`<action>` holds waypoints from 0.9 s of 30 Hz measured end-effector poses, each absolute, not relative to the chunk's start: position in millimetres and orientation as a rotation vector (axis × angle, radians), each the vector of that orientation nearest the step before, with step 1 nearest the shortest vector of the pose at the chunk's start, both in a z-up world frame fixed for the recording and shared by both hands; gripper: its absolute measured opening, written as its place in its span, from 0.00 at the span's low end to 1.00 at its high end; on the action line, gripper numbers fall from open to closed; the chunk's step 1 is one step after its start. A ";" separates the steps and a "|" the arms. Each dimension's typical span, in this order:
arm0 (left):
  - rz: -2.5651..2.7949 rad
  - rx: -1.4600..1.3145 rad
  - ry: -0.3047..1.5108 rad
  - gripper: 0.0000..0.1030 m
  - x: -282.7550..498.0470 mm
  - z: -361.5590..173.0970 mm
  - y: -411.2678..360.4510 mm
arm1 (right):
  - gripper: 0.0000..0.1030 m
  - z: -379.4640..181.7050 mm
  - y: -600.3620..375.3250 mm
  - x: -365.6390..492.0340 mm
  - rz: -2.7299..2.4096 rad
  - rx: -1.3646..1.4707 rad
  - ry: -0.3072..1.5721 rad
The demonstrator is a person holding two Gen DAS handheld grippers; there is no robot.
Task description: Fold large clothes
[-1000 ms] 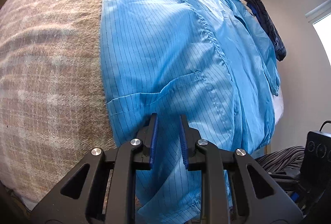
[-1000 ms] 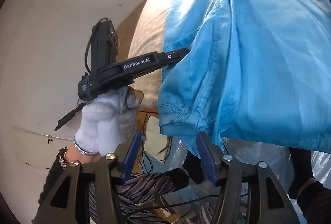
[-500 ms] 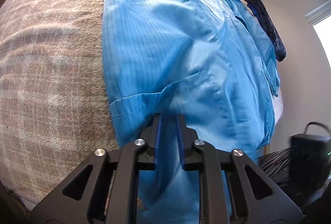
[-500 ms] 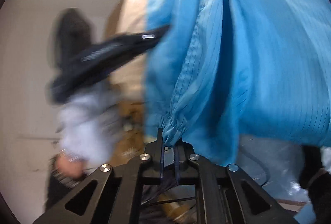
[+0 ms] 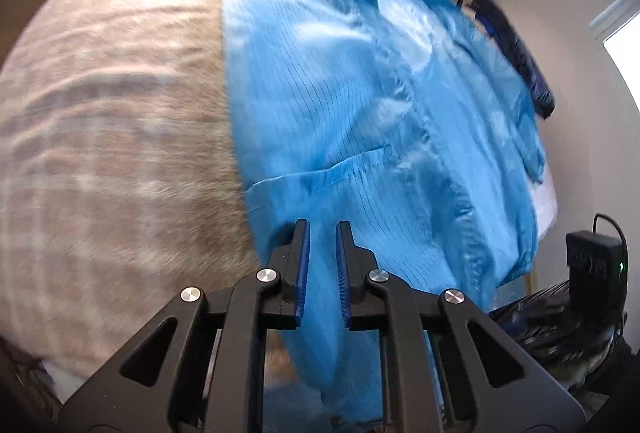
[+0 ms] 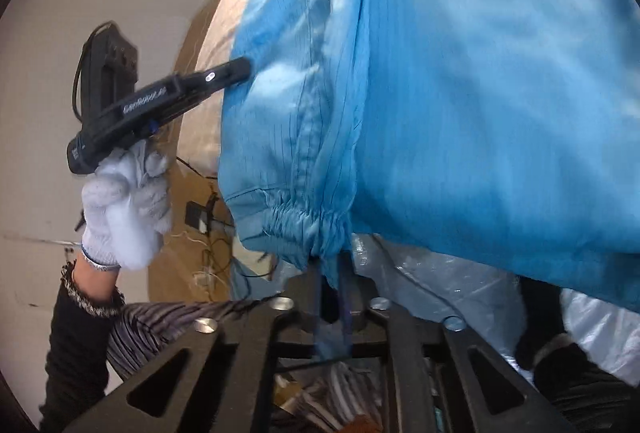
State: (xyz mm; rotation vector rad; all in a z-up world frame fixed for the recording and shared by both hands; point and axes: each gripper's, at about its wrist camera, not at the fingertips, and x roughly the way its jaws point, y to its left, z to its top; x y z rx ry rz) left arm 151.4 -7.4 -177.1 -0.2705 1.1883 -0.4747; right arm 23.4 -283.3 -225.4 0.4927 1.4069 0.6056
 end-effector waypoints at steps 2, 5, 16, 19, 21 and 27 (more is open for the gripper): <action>-0.474 -0.347 1.180 0.22 138.4 -171.4 7.1 | 0.51 -213.4 -296.2 26.3 0.595 0.461 1.328; -0.488 -0.468 1.173 0.44 110.8 -172.6 25.9 | 0.54 -202.7 -312.2 32.3 0.600 0.462 1.277; -0.501 -0.775 1.178 0.52 68.0 -214.6 42.3 | 0.50 -222.2 -310.7 57.6 0.689 0.555 1.308; -0.510 -0.762 1.204 0.52 58.0 -217.9 37.5 | 0.41 -225.7 -281.8 49.8 0.707 0.517 1.321; -0.517 -0.737 1.222 0.52 53.9 -221.6 31.0 | 0.33 -231.9 -270.5 49.4 0.712 0.518 1.342; -0.544 -0.640 1.283 0.30 53.8 -236.5 0.1 | 0.11 -249.8 -262.1 55.4 0.709 0.563 1.397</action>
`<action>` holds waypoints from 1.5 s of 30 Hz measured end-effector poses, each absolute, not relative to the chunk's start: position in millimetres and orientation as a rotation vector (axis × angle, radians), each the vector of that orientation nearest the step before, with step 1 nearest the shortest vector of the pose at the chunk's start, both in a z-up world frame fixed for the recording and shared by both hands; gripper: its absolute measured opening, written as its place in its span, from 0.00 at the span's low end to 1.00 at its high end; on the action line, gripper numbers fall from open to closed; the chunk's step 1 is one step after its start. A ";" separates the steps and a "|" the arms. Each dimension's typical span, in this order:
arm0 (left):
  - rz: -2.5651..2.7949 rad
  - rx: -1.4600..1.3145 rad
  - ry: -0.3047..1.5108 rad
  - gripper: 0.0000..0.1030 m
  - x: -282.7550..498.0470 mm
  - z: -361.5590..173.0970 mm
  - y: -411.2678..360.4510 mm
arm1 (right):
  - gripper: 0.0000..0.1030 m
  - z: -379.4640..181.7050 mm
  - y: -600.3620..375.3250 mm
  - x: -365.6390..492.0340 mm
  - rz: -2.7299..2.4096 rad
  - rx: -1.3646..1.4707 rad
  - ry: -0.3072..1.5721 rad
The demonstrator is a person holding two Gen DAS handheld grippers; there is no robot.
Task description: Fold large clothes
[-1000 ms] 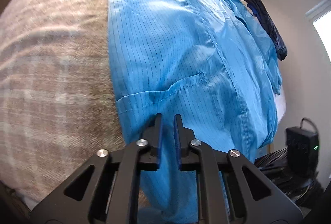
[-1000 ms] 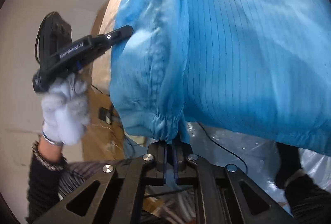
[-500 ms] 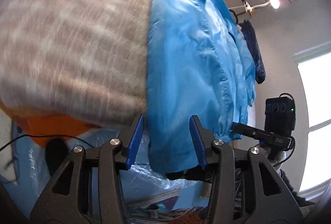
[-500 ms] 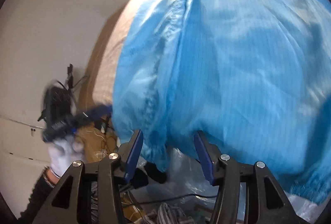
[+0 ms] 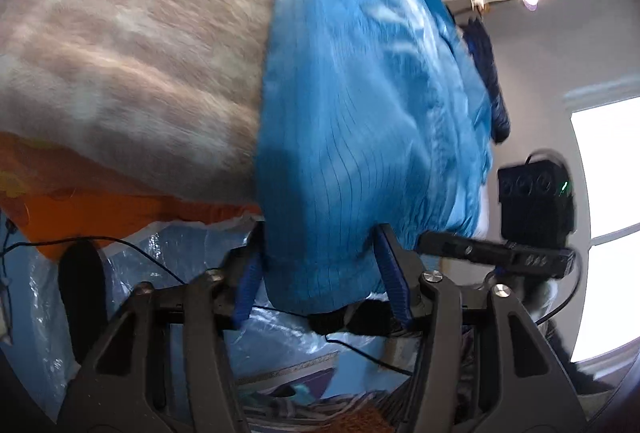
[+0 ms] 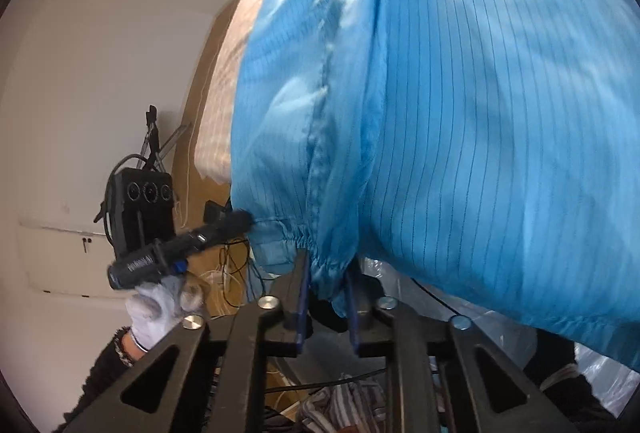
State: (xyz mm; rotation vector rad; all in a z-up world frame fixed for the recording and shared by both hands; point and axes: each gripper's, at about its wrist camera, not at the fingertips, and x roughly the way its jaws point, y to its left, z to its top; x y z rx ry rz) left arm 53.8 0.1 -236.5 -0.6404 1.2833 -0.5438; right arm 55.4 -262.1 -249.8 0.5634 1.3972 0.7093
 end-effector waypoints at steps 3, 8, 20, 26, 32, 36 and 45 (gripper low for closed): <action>-0.562 -0.599 1.264 0.10 51.8 -224.2 -0.9 | 0.09 -248.5 -264.5 56.4 0.746 0.599 1.388; -0.571 -0.587 1.203 0.08 42.2 -190.6 18.4 | 0.08 -233.5 -262.6 51.1 0.865 0.730 1.337; -0.379 -0.401 1.259 0.21 39.7 -188.0 24.4 | 0.25 -248.6 -240.9 43.6 0.773 0.519 1.396; -0.394 -0.387 1.105 0.21 27.6 -145.9 27.8 | 0.40 -212.7 -259.1 34.4 0.762 0.400 1.273; -0.455 -0.351 1.014 0.21 36.8 -118.7 -10.0 | 0.49 -170.5 -289.7 15.0 0.680 0.275 1.122; -0.517 -0.285 0.987 0.22 45.4 -104.1 -51.5 | 0.52 -140.3 -324.5 4.9 0.589 0.213 1.007; -0.672 -0.190 0.995 0.28 69.8 -91.5 -150.7 | 0.78 -101.0 -423.6 1.8 0.383 0.270 0.884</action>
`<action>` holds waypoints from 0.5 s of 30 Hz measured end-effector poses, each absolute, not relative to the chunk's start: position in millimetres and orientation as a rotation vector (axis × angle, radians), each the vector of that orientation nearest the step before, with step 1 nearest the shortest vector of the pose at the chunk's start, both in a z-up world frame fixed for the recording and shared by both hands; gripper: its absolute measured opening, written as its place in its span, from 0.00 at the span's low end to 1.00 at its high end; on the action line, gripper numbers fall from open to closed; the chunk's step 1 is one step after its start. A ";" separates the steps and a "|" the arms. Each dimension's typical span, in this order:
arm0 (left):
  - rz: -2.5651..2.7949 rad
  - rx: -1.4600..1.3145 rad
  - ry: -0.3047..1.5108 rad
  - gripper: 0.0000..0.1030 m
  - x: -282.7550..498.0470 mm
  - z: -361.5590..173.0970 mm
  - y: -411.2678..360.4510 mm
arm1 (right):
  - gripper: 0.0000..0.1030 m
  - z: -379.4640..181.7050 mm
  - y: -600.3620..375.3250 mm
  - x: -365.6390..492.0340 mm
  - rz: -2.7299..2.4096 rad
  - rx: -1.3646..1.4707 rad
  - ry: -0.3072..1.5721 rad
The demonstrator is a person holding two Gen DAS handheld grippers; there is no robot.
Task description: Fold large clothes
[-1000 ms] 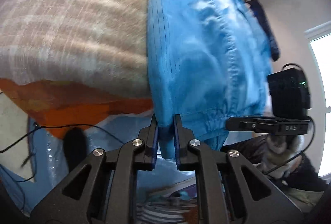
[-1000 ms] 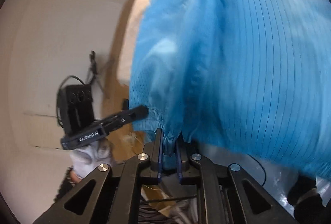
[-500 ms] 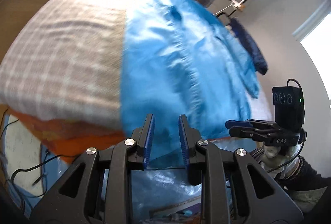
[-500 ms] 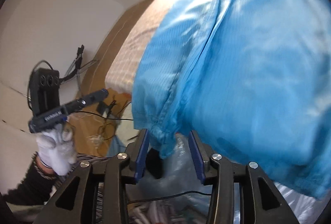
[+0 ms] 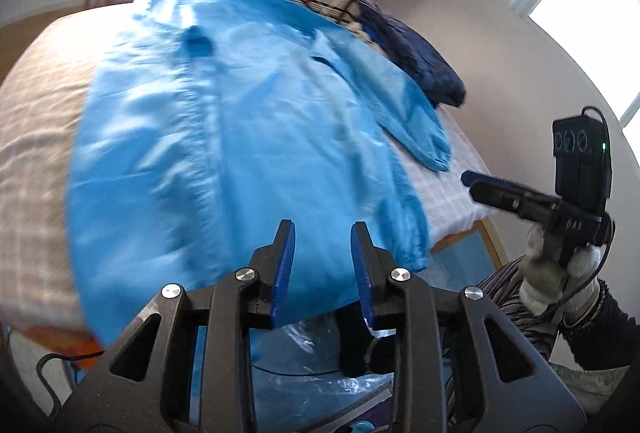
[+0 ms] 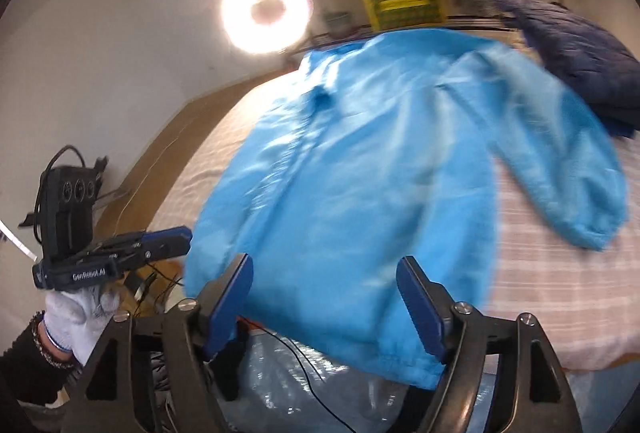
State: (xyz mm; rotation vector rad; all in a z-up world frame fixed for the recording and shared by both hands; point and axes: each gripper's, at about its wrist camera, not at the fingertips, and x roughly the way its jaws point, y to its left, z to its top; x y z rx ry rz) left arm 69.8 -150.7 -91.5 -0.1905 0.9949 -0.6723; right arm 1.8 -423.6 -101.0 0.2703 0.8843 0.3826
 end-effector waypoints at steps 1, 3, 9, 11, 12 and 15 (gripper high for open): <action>-0.691 -0.191 0.999 0.28 73.0 -92.2 -160.6 | 0.79 -98.6 -439.2 1.7 0.356 0.291 0.885; -0.716 -0.199 1.013 0.28 77.7 -94.7 -175.6 | 0.81 -96.0 -460.0 3.5 0.312 0.333 0.890; -0.758 -0.232 1.081 0.28 98.2 -111.1 -210.0 | 0.81 -104.9 -548.3 9.9 0.122 0.486 0.901; -0.768 -0.241 1.100 0.28 103.9 -117.9 -220.2 | 0.81 -113.0 -573.6 12.3 0.047 0.518 0.911; -0.777 -0.234 1.110 0.28 106.6 -122.7 -229.2 | 0.81 -118.1 -585.6 13.9 0.012 0.529 0.918; -0.791 -0.198 1.135 0.28 110.0 -135.4 -251.1 | 0.81 -132.7 -616.8 19.1 -0.083 0.560 0.932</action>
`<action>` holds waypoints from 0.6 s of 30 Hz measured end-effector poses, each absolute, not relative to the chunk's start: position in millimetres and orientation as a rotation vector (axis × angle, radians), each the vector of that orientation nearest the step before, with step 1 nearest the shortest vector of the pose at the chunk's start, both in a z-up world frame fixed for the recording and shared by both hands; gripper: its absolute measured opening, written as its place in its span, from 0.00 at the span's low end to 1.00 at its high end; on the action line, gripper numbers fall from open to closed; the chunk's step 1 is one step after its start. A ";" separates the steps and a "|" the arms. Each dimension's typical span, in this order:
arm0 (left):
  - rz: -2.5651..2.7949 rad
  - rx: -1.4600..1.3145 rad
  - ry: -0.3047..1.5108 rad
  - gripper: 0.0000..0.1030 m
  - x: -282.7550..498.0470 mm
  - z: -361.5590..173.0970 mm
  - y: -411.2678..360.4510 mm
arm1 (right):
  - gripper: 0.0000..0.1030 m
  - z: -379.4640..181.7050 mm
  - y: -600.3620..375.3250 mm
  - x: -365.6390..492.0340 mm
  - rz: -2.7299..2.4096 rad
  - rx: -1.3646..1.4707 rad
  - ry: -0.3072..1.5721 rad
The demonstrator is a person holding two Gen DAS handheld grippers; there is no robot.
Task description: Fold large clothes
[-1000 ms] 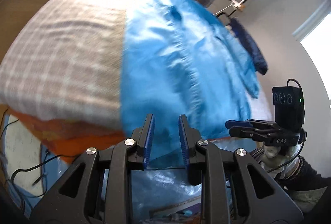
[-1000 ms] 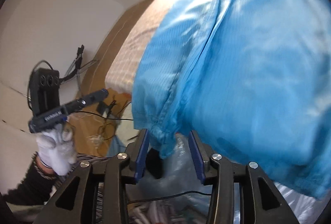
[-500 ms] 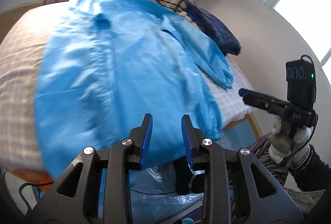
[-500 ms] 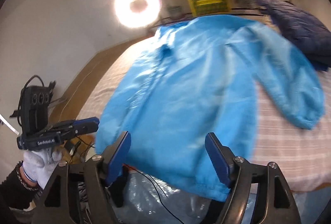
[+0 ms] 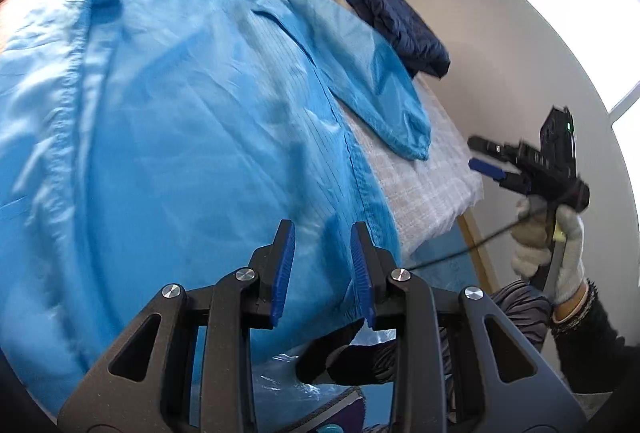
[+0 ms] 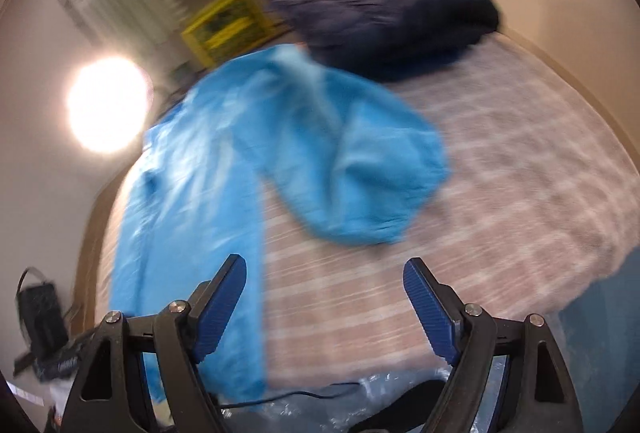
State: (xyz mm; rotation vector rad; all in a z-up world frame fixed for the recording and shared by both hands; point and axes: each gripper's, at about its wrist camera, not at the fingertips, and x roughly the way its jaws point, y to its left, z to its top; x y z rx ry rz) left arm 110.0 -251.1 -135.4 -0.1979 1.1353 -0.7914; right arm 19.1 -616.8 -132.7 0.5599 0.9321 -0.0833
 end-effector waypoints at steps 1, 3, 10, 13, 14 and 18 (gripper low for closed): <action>-0.795 -0.187 1.147 0.28 111.3 -140.9 -259.3 | 0.81 -138.2 -625.4 21.9 -0.101 0.581 0.934; -0.798 -0.167 1.173 0.28 114.0 -152.7 -275.7 | 0.81 -151.8 -645.3 26.6 -0.135 0.650 0.943; -0.810 -0.101 1.207 0.28 122.4 -173.6 -313.1 | 0.81 -192.7 -678.3 64.5 -0.235 0.710 0.979; -0.812 -0.108 1.211 0.28 125.7 -176.0 -314.1 | 0.81 -199.5 -681.5 77.7 -0.238 0.694 0.995; -0.810 -0.109 1.212 0.28 126.8 -176.9 -314.4 | 0.80 -201.7 -681.7 81.9 -0.241 0.681 1.001; -0.821 -0.152 1.234 0.28 131.4 -181.4 -316.4 | 0.73 -208.2 -679.6 93.8 -0.246 0.629 1.012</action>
